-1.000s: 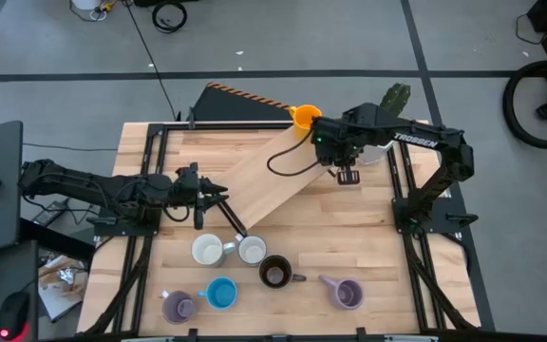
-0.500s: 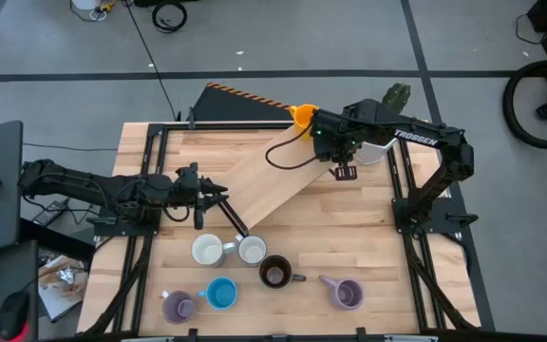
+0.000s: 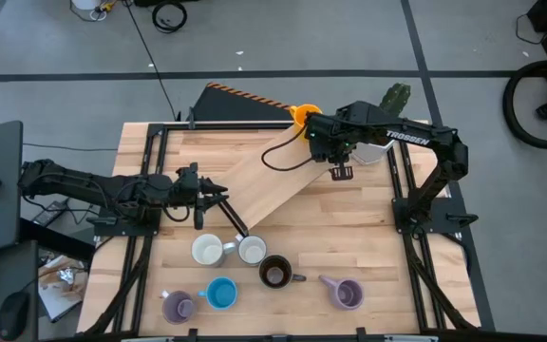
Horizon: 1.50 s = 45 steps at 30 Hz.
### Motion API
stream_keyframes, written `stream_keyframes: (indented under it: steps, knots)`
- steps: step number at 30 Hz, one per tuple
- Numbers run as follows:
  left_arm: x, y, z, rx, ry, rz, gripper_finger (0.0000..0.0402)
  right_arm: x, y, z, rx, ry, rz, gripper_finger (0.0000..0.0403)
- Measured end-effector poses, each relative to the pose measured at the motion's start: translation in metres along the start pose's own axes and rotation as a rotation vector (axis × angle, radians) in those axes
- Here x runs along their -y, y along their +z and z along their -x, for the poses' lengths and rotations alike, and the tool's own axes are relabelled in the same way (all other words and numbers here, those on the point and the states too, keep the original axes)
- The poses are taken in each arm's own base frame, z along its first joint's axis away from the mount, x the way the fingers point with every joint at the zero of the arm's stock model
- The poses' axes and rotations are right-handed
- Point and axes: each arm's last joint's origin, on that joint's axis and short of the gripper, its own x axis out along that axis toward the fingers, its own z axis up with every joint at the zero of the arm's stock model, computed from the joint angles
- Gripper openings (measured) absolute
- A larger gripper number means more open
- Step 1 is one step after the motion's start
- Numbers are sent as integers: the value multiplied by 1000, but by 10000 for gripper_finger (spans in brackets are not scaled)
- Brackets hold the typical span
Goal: Place coffee mugs
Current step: Put the green mug on the shelf
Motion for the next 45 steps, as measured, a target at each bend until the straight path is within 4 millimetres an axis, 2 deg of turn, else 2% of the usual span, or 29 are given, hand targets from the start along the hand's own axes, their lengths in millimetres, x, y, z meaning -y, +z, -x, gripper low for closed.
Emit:
stream_keyframes:
  steps: [20,32,36,45]
  knots:
    - [0,0,0,1,0,1,107,0,1,1,0,-19,-60,126]
    - [0,0,0,2,0,4,107,6,2,33,102,-48,-145,173]
    - [0,0,0,1,-1,4,107,5,-4,39,67,-34,-197,188]
    - [0,0,0,0,0,4,107,3,-25,61,147,-37,-306,190]
